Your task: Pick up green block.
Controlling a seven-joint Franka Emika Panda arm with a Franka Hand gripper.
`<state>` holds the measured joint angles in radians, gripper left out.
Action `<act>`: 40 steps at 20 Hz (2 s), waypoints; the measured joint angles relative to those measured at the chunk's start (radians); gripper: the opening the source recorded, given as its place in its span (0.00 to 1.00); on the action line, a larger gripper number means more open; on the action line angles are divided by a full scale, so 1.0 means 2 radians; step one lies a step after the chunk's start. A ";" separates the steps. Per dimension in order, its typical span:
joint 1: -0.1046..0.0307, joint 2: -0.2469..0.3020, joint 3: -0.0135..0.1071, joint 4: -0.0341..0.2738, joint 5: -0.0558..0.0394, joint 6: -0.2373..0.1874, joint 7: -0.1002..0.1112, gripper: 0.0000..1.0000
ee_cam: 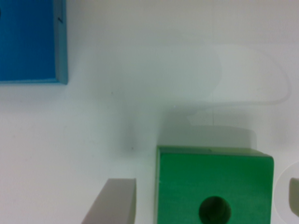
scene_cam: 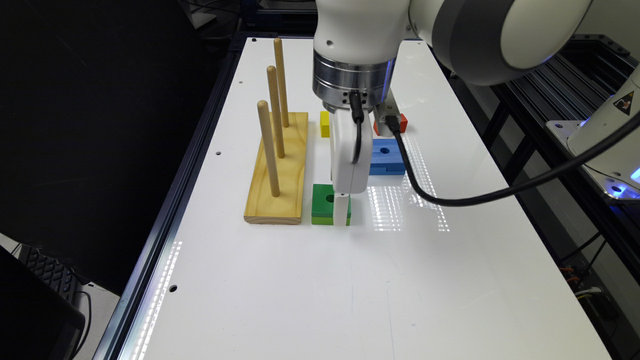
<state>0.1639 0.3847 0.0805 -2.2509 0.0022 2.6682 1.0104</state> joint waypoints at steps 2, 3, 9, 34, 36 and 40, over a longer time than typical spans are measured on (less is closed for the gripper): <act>0.000 0.004 0.000 0.007 0.0000 0.000 0.000 1.00; 0.000 0.007 0.000 0.011 0.0000 0.000 0.000 1.00; 0.000 0.018 0.000 0.024 -0.0001 0.000 0.000 1.00; 0.000 0.035 0.000 0.030 -0.0009 0.005 0.000 0.00; 0.000 0.034 0.000 0.030 -0.0009 0.005 0.000 0.00; 0.000 0.033 0.000 0.030 -0.0009 0.005 0.000 0.00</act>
<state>0.1633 0.4502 0.0798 -2.1902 0.0004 2.6775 1.0105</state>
